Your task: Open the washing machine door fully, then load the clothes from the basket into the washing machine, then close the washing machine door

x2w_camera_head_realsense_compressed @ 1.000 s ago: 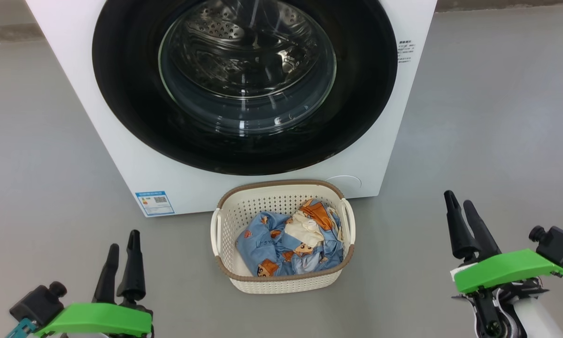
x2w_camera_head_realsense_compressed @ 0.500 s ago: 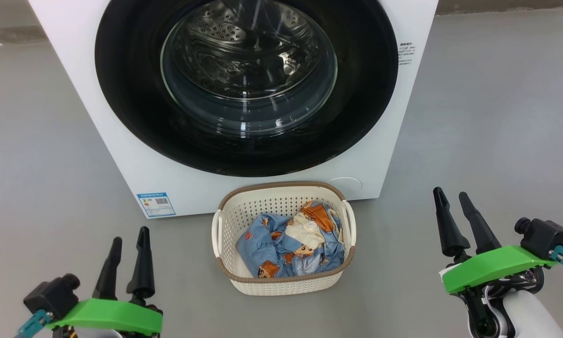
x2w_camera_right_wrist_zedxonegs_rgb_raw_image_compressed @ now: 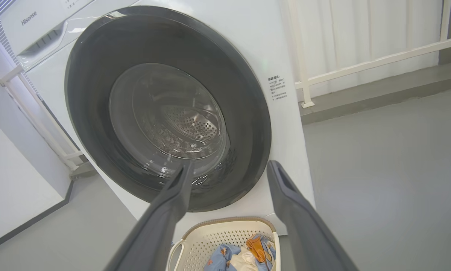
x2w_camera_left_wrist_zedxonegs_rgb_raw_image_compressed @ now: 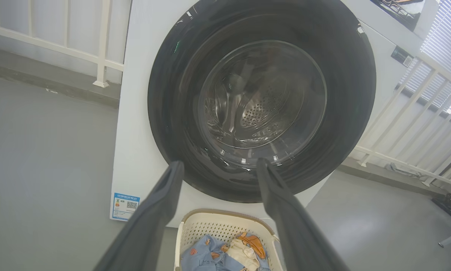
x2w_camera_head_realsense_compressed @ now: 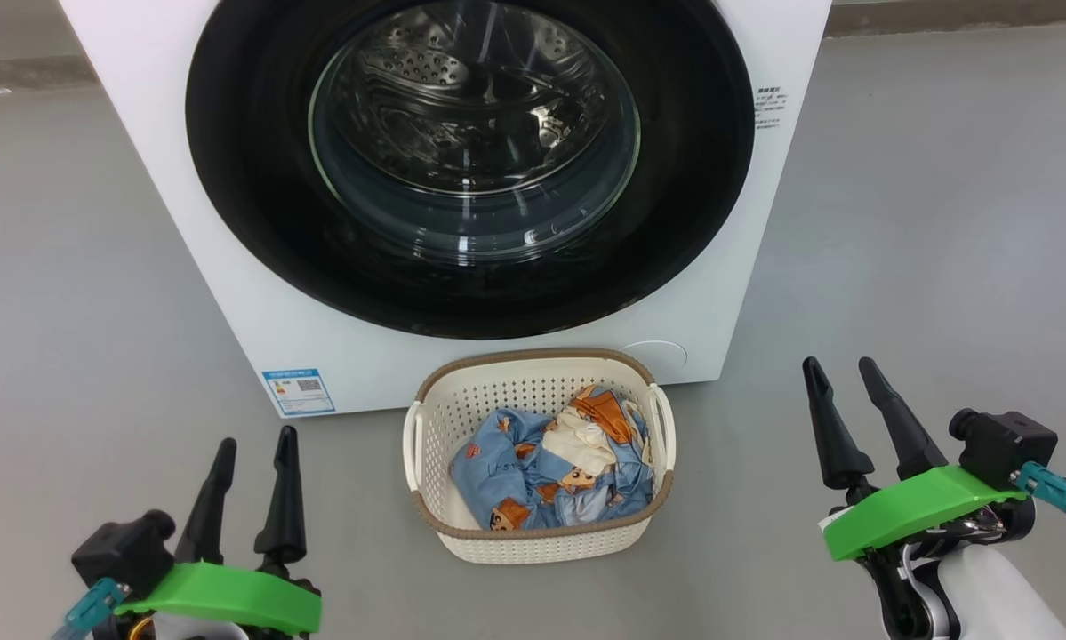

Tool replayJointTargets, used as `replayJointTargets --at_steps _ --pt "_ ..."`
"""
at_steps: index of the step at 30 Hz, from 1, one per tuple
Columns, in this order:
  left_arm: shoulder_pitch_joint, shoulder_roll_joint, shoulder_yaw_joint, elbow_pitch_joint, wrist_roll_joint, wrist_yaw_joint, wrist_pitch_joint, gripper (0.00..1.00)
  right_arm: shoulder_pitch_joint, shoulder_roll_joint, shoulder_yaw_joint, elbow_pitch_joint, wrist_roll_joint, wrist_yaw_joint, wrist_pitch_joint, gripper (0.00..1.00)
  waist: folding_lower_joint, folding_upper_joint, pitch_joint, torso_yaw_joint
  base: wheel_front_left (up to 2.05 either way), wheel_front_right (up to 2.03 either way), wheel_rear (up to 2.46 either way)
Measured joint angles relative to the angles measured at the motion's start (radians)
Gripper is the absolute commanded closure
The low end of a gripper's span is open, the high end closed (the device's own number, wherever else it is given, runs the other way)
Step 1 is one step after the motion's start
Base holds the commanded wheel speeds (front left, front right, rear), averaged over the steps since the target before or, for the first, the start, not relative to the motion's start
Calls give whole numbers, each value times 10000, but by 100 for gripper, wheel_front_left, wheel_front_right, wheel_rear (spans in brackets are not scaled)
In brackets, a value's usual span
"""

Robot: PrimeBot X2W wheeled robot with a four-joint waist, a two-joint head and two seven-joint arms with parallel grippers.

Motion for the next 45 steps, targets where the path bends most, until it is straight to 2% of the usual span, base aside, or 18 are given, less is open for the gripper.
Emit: replayJointTargets --at_steps 9,45 --pt "-196 0 -90 77 872 -13 -280 0 -360 -138 268 173 -888 0 -284 0 0 0 -33 -4 0 0 0" --pt "-214 -2 -13 132 899 -13 -328 0 -365 -119 67 422 -905 2 -293 0 0 0 17 -15 0 0 0"
